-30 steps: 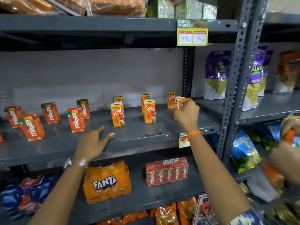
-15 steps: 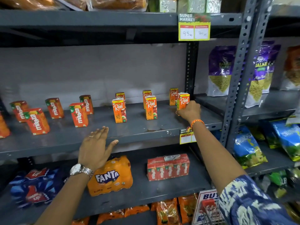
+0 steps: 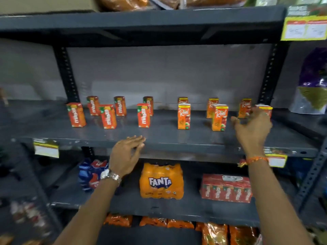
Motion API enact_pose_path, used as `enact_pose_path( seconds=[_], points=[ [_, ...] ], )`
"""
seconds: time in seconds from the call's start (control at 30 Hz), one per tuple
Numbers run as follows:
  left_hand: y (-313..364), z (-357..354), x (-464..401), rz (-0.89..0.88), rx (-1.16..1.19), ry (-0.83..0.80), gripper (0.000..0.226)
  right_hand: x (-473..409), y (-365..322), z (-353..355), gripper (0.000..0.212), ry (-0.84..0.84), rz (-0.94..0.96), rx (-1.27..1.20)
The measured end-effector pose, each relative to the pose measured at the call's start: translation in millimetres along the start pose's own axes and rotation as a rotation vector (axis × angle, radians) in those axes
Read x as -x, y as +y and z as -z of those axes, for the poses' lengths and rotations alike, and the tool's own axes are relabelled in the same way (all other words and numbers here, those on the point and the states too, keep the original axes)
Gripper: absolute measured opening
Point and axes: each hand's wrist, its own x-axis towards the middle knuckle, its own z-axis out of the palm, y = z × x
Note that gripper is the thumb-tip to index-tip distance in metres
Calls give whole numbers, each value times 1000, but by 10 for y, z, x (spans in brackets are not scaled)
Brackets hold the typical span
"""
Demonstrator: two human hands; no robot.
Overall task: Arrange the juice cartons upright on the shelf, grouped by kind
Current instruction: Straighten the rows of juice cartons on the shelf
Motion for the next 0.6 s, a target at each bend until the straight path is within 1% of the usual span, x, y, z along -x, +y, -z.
enact_pose_path(
  seconds=[0.03, 0.07, 0.13, 0.2, 0.23, 0.27, 0.3, 0.37, 0.4, 0.47, 0.53, 0.6],
  points=[
    [-105, 107, -25, 53, 75, 47, 33, 150, -158, -85, 50, -51, 42, -97],
    [-273, 190, -75, 123, 132, 88, 29, 305, -315, -221, 41, -144, 60, -223],
    [-553, 344, -249, 288, 194, 155, 19, 585, -632, -532, 36, -400, 72, -433],
    [-848, 443, -463, 468, 209, 153, 17, 806, -946, -850, 36, -664, 82, -413],
    [-985, 478, -569, 553, 231, 105, 16, 905, -1096, -1003, 38, -786, 69, -358],
    [-1091, 513, -663, 618, 249, 49, 22, 982, -1235, -1145, 43, -875, 34, -335],
    [-1224, 519, -763, 652, 241, -10, 34, 1033, -1348, -1286, 52, -922, 18, -290],
    [-1415, 533, -912, 638, 169, -161, 54, 1085, -1531, -1505, 69, -925, 42, -170],
    [-1492, 532, -961, 609, 145, -235, 55, 1096, -1596, -1592, 74, -916, 53, -115],
    [-1570, 525, -1004, 526, 142, -319, 50, 1130, -1699, -1735, 73, -926, 55, -83],
    [-1588, 500, -1013, 449, 151, -315, 41, 1176, -1755, -1851, 69, -931, 58, -77],
    [-1584, 477, -1014, 412, 162, -292, 42, 1208, -1770, -1943, 62, -886, 84, -40]
  ],
)
